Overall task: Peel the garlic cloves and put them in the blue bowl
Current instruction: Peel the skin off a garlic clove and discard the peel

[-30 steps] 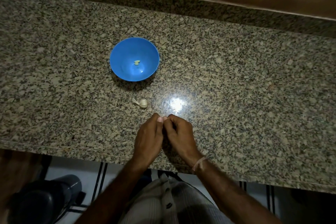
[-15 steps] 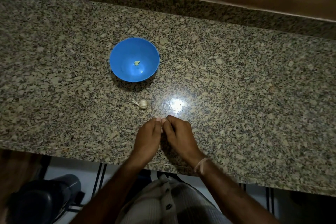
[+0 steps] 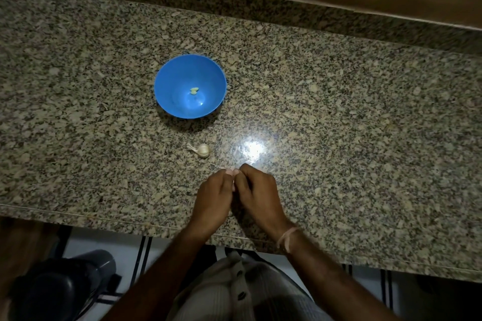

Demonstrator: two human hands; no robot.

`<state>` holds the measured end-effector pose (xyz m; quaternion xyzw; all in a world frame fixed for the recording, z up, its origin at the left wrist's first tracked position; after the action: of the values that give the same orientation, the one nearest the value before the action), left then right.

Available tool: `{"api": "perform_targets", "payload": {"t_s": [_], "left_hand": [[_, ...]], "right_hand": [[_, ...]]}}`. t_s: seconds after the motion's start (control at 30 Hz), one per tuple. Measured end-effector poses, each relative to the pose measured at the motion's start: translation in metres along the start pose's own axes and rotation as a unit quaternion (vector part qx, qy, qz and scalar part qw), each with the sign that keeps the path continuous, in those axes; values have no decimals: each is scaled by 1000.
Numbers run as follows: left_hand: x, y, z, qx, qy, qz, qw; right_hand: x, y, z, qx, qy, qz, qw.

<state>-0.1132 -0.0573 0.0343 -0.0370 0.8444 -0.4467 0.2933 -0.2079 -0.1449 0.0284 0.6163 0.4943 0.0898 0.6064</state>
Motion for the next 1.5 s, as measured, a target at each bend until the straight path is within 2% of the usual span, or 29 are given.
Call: {"api": "perform_targets", "payload": {"t_s": [0.07, 0.1, 0.13, 0.17, 0.2, 0.23, 0.27, 0.3, 0.37, 0.43, 0.53, 0.63, 0.83, 1.0, 1.07, 1.3, 1.5], "left_hand": [[1, -5, 2, -115, 44, -204, 971], [1, -9, 2, -154, 60, -254, 953], [0, -10, 1, -161, 64, -257, 951], [0, -9, 2, -128, 54, -190, 972], [-1, -6, 3, -61, 27, -65, 996], [-2, -4, 2, 2, -2, 64, 998], [-2, -2, 1, 42, -23, 148, 988], [-4, -3, 0, 71, -32, 174, 982], [-4, -2, 1, 100, -30, 160, 982], [-4, 1, 1, 99, -37, 95, 990], [-6, 2, 3, 39, -63, -54, 996], [-6, -1, 3, 25, -64, -89, 994], [-5, 9, 6, 18, -53, -144, 988], [-6, 15, 9, 6, -36, -137, 990], [-7, 14, 9, 13, -31, -119, 992], [-13, 11, 5, 64, -62, -29, 996], [-17, 11, 2, 63, -75, -41, 994]], "right_hand": [[2, -4, 2, -57, -20, -68, 996], [3, -5, 2, -66, -24, -81, 994], [4, -6, 2, -53, -25, -71, 996], [3, -4, 3, -20, -20, -36, 999], [1, -1, 4, 36, -7, 24, 999], [1, 0, 6, 99, 11, 90, 991], [2, 0, 8, 150, 28, 143, 978], [3, 0, 10, 181, 41, 173, 967], [2, 0, 10, 185, 35, 178, 966], [-1, 2, 8, 151, 11, 141, 978], [-2, 2, 5, 126, -15, 128, 984], [1, 4, 6, 162, -5, 185, 969], [0, 9, 6, 235, 32, 345, 908], [7, 1, 10, 289, 74, 458, 837], [9, -2, 11, 297, 70, 474, 825], [10, -7, 10, 233, 28, 414, 880], [10, -3, 9, 181, -2, 390, 903]]}}
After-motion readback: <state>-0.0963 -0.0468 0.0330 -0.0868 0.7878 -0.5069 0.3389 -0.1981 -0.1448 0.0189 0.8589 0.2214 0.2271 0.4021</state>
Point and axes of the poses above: each hand's wrist, its own z-axis towards the middle knuckle, its own x-axis out of the palm, y = z × x, the point moved 1 cm from there along z, towards the middle knuckle, and after that the axes turned 5 degrees about y, right-handed, at the moved point
